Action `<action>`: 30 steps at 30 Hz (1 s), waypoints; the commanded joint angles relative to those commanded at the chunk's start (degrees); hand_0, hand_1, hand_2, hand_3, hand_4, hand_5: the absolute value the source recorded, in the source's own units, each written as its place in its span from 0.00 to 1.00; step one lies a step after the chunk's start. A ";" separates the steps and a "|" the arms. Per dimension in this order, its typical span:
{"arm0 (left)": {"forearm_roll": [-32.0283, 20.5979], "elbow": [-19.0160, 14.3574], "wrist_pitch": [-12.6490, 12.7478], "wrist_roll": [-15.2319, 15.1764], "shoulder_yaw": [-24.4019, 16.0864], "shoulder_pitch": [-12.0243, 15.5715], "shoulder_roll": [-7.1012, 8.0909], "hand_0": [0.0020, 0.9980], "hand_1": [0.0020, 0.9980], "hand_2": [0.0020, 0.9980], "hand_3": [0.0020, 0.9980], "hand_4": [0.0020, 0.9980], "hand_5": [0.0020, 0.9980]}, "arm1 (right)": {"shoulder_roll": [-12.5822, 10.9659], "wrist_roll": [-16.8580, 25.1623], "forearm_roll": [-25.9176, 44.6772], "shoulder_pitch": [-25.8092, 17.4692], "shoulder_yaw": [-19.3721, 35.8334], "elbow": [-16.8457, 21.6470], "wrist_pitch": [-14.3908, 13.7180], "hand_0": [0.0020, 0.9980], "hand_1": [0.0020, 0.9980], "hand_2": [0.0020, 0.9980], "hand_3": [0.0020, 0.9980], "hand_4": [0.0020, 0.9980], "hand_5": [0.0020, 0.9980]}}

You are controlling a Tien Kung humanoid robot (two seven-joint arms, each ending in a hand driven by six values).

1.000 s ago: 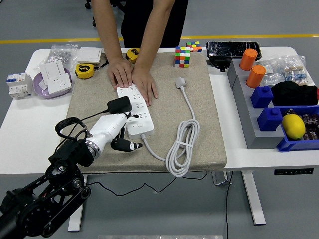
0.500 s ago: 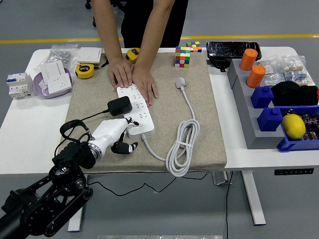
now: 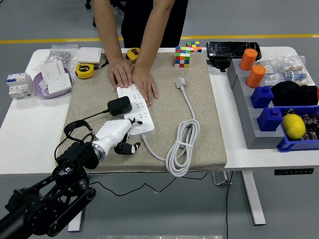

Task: Pick up the plug,place it near the board,insert it into the board,press the button

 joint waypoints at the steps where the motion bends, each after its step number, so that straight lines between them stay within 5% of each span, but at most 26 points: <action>1: 0.00 0.13 -0.04 0.01 -0.01 0.00 0.00 0.16 0.03 0.13 0.85 0.65 0.16 | 0.01 0.00 0.00 0.01 0.00 0.00 0.00 0.62 0.58 0.61 0.54 0.88 0.61; 22: -0.44 0.56 -2.37 1.03 0.24 0.33 0.85 0.16 0.03 0.13 0.80 0.64 0.15 | -0.03 -0.03 -0.16 -0.17 0.04 0.00 0.02 0.62 0.58 0.62 0.54 0.88 0.61; 30: 1.40 -4.16 -1.60 0.77 -2.01 0.28 0.98 0.16 0.03 0.14 0.75 0.64 0.15 | 0.01 -0.05 -0.03 -0.05 0.15 0.00 -0.02 0.62 0.58 0.62 0.54 0.88 0.61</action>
